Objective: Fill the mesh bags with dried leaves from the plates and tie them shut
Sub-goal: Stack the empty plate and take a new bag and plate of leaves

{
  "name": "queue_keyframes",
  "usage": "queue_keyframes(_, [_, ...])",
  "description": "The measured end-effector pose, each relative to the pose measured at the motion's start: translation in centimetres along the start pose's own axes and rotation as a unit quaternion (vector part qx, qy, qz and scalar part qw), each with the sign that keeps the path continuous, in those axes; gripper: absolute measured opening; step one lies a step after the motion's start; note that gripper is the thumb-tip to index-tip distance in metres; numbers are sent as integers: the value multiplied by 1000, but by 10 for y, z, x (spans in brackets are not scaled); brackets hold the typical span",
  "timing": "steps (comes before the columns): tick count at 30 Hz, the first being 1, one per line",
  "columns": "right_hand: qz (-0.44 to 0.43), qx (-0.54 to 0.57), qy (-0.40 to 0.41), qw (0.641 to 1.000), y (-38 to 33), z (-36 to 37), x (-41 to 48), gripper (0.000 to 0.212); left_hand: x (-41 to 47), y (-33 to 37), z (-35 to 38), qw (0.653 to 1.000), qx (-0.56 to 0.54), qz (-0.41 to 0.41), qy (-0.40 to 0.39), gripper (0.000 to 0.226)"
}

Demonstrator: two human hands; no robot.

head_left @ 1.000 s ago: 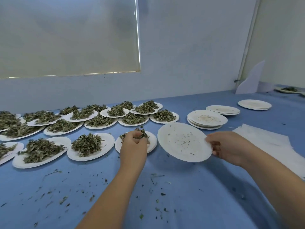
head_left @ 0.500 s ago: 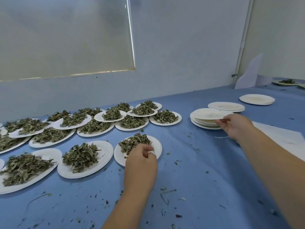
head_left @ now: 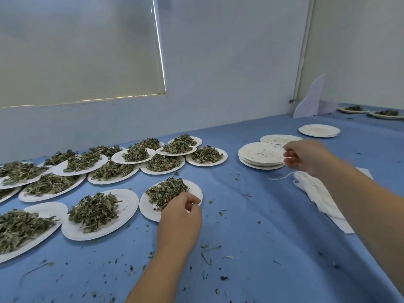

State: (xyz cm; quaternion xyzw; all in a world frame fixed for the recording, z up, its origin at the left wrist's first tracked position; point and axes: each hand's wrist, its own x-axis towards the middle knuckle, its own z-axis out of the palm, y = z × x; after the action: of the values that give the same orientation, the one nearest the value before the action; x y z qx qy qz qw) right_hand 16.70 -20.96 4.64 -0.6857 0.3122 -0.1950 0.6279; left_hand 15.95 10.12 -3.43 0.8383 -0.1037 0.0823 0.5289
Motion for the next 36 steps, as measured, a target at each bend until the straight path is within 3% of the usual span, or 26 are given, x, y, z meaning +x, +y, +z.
queue_keyframes(2, [-14,-170,-27,985,-10,-14,-18,13,-1,0,-1,1000,14,4,-14,22])
queue_keyframes(6, [-4,-461,-95,882,-10,-28,-53,18,-5,-2,-4,997,56,18,-48,22])
queue_keyframes(13, [-36,-712,-61,699,27,-26,-99,17,-9,-2,-10,996,58,23,-63,24])
queue_keyframes(15, [-44,-732,-38,679,32,-24,-103,9,-11,-2,-12,996,55,23,-62,25])
queue_keyframes(18, [-39,-737,-18,674,32,-21,-106,27,-15,0,-16,998,35,18,-55,26])
queue_keyframes(22, [-128,-731,48,669,27,-20,-107,10,-16,2,-23,999,21,11,-21,24])
queue_keyframes(25, [-191,-660,80,722,18,-17,-108,20,-13,2,-30,1000,-9,-13,15,22])
queue_keyframes(31, [-273,-454,75,845,-2,3,-124,12,-2,-7,-54,984,-85,-113,106,17])
queue_keyframes(36, [-342,-292,94,888,-20,16,-128,12,10,-12,-70,948,-197,-238,81,29])
